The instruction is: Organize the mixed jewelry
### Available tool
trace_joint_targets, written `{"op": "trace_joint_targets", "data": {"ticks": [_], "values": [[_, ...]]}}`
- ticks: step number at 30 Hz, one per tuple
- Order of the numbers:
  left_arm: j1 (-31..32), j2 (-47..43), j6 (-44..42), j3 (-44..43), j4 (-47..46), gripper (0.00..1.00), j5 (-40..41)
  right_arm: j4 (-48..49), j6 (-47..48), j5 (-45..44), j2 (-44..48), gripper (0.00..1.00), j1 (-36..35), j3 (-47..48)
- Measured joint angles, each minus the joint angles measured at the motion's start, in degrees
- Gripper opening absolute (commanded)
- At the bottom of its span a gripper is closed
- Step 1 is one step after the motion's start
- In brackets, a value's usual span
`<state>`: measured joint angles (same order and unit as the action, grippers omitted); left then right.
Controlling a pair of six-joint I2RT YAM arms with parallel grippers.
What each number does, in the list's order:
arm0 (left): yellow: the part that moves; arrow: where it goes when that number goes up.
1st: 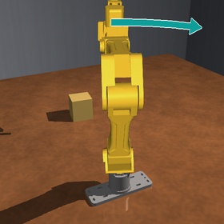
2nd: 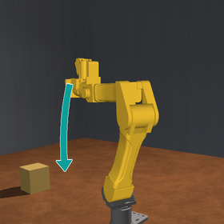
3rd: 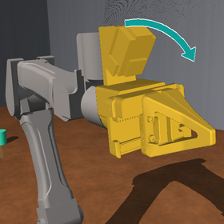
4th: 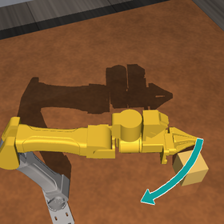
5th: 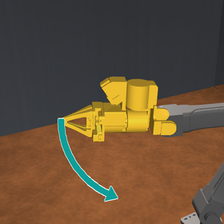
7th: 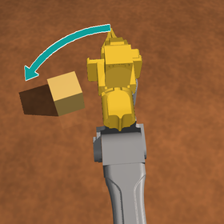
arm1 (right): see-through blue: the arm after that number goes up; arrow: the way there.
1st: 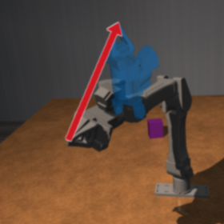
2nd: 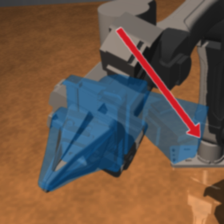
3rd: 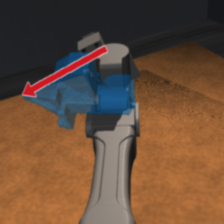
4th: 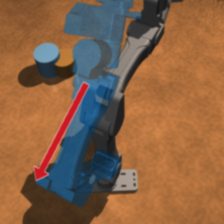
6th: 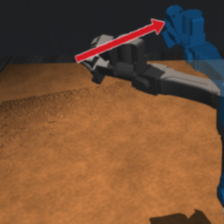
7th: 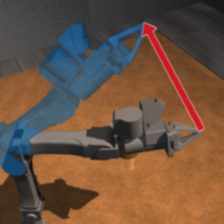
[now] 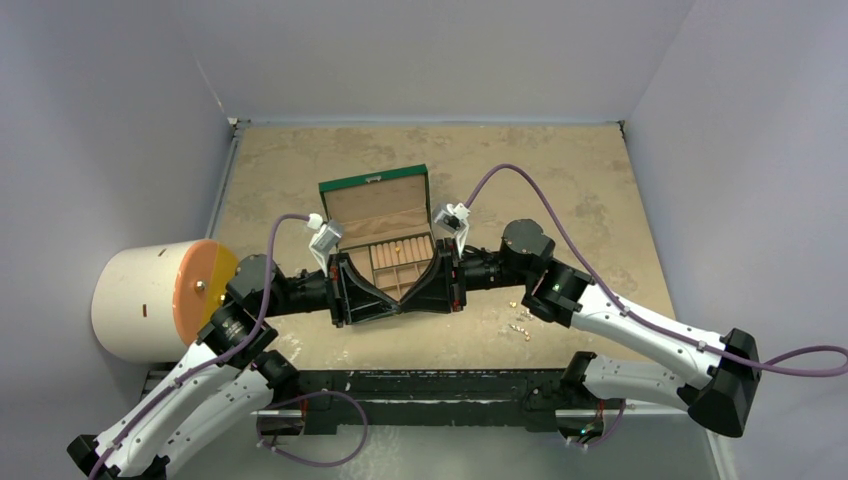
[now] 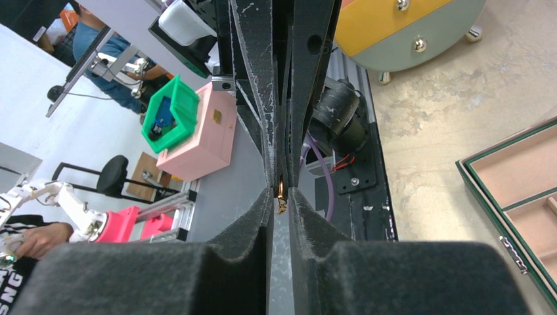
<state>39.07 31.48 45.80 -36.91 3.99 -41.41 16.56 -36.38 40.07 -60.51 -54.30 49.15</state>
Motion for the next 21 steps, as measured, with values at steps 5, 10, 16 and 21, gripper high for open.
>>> {"op": "trace_joint_targets", "data": {"ticks": [5, 10, 16, 21], "values": [[0.0, 0.0, 0.0, 0.0, 0.0, 0.00, 0.0, 0.1, 0.2, 0.2, 0.0, 0.00, 0.0, 0.0], [0.0, 0.0, -0.2, 0.0, 0.0, 0.00, 0.0, 0.0, 0.2, 0.3, 0.0, 0.00, 0.0, 0.0], [0.0, 0.1, -0.9, -0.3, 1.0, 0.25, 1.2, -0.2, 0.5, 0.0, 0.0, 0.00, 0.0, 0.0], [0.0, 0.3, -2.0, -1.3, 3.4, 0.43, 3.3, -2.4, 2.0, -1.8, 0.2, 0.00, 0.0, 0.0]]}}
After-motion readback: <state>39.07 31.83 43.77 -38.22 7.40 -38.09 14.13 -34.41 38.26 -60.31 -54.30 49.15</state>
